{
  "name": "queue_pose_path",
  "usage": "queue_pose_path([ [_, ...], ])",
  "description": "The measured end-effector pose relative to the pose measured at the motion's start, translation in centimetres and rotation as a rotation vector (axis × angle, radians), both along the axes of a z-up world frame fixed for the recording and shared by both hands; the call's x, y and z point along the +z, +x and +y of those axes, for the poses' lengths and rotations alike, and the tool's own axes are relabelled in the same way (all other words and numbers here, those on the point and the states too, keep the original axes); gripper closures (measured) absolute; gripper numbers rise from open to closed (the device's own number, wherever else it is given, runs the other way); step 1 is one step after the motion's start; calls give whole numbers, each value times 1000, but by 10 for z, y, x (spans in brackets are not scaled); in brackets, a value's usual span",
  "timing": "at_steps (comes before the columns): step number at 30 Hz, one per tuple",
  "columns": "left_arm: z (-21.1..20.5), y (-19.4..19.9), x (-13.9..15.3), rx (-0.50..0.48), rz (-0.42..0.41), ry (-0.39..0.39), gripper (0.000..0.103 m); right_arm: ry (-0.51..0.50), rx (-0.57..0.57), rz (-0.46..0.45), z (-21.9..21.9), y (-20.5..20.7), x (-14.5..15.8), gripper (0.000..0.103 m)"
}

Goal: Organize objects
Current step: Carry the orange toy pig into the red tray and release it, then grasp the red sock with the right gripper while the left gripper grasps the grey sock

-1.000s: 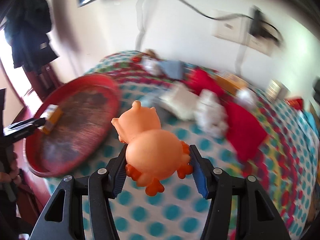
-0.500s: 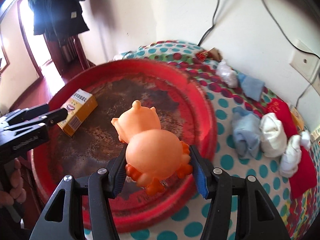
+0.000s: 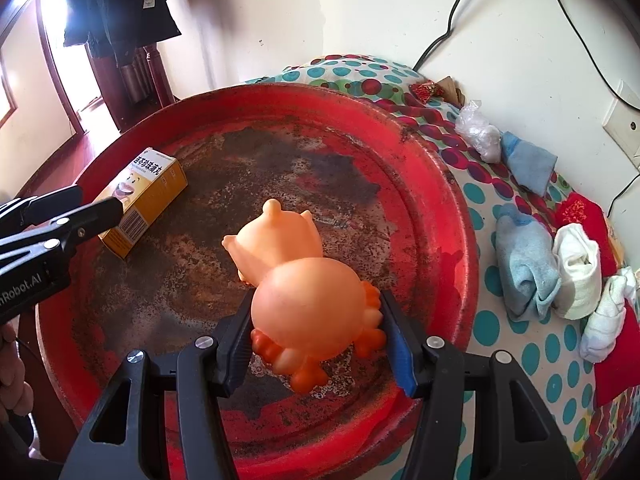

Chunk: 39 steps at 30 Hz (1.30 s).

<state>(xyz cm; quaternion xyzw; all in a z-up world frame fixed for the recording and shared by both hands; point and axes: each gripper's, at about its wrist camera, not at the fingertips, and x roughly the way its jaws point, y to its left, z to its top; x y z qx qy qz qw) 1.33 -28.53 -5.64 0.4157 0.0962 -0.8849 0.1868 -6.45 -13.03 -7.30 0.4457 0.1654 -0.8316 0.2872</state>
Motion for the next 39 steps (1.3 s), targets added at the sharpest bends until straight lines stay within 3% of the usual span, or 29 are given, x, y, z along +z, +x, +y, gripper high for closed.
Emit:
queue_pose_path([
  [12,1,-3,-3,-9,-9,0,40,-36,13,4,2,9,4,44],
  [14,1,-3,-4,-13,-12,4,40,-49,18,9,4,12,7,37],
  [20,3,-4,-4,-16,-15,0,40,-132,-20,32,29,17,25,32],
  [24,5,-5,-5,-23,-19,-3,40,-163,-88,60,64,13,36,29],
  [30,7,-5,-6,-34,-19,4,40,-150,-282,100,148,-14,41,28],
  [35,13,-7,-6,-43,-26,-22,40,-116,-452,138,226,-37,45,28],
  [39,21,-8,-7,-62,-27,-57,40,-102,-512,122,268,-58,38,28],
])
